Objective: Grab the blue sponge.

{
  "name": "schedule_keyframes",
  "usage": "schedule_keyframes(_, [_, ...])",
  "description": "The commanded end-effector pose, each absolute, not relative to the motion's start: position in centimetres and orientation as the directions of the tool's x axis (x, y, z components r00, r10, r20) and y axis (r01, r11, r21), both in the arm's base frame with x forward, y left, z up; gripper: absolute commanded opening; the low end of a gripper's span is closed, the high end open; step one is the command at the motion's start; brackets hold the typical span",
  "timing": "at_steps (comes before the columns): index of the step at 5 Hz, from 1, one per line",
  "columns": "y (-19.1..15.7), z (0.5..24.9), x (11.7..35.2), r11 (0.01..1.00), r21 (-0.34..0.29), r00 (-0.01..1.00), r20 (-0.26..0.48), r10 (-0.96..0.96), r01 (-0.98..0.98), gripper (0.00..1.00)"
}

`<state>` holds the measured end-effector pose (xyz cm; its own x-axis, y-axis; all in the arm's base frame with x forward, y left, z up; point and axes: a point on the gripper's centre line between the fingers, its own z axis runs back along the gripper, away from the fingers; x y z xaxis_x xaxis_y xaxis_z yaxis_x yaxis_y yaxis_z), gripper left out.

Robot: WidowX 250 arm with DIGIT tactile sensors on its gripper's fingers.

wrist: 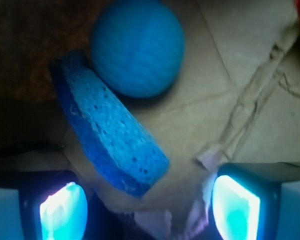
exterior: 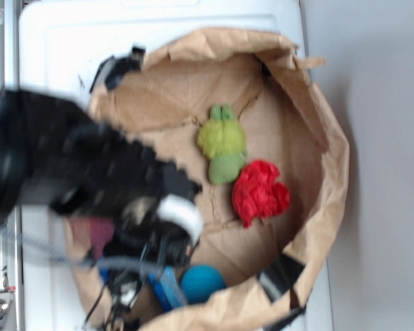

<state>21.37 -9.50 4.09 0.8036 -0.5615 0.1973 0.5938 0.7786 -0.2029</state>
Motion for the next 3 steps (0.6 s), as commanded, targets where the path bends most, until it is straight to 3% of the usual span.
schedule_keyframes(1, [-11.9, 3.0, 22.1, 0.811, -0.145, 0.821, 0.176, -0.543, 0.567, 0.00])
schedule_keyframes(3, [-11.1, 2.8, 23.8, 0.797, -0.126, 0.804, 0.181, -0.567, 0.591, 0.00])
